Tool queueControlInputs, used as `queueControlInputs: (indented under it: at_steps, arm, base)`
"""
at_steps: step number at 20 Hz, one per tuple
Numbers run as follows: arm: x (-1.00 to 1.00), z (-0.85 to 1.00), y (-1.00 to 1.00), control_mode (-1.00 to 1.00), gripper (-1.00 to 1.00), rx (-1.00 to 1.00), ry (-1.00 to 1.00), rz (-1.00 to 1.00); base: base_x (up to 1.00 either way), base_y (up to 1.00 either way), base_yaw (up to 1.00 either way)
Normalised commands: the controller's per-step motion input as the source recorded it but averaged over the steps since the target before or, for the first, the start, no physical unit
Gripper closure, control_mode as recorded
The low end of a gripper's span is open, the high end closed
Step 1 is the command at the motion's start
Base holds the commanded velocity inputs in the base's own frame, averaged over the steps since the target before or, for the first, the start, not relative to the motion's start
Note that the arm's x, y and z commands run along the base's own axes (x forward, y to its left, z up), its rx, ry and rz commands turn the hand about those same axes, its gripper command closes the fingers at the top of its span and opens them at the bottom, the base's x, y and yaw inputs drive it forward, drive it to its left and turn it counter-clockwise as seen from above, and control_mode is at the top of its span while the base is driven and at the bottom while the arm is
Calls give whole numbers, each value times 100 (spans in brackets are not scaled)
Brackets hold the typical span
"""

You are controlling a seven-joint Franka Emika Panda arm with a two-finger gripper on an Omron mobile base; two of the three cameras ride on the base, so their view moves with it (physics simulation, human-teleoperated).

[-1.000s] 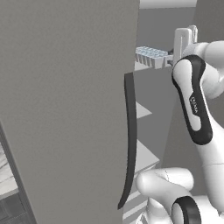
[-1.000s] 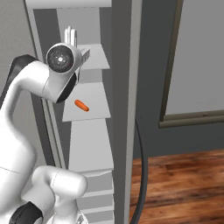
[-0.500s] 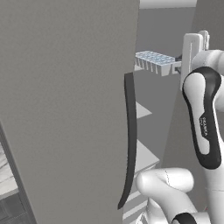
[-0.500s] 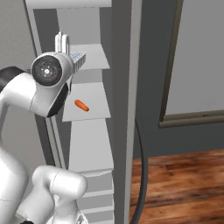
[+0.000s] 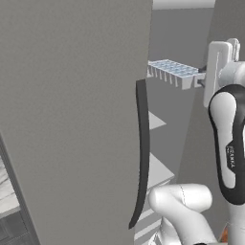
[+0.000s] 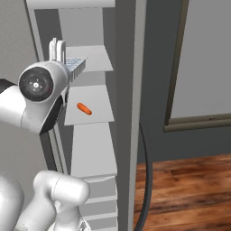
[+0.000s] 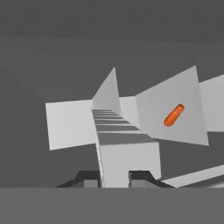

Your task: Open the freezer door, pick up the ice cube tray from the freezer, and place it on the dining counter.

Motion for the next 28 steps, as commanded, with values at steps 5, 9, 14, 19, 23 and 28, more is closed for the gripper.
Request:
queueControlInputs:
  at_steps: [5, 9, 14, 19, 23, 28]
  arm:
    - [-42, 0, 0, -100, 100, 2, 0, -1]
    - [-40, 0, 0, -100, 100, 1, 0, 0]
    - [-41, 0, 0, -100, 100, 0, 0, 0]
    - [-38, 0, 0, -100, 100, 0, 0, 0]
    - [-44, 0, 0, -100, 100, 0, 0, 0]
    - [-40, 0, 0, -100, 100, 0, 0, 0]
  base:
    - [0, 0, 0]
    - [0, 0, 0]
    - [0, 0, 0]
    - [0, 0, 0]
    - [0, 0, 0]
    - [0, 0, 0]
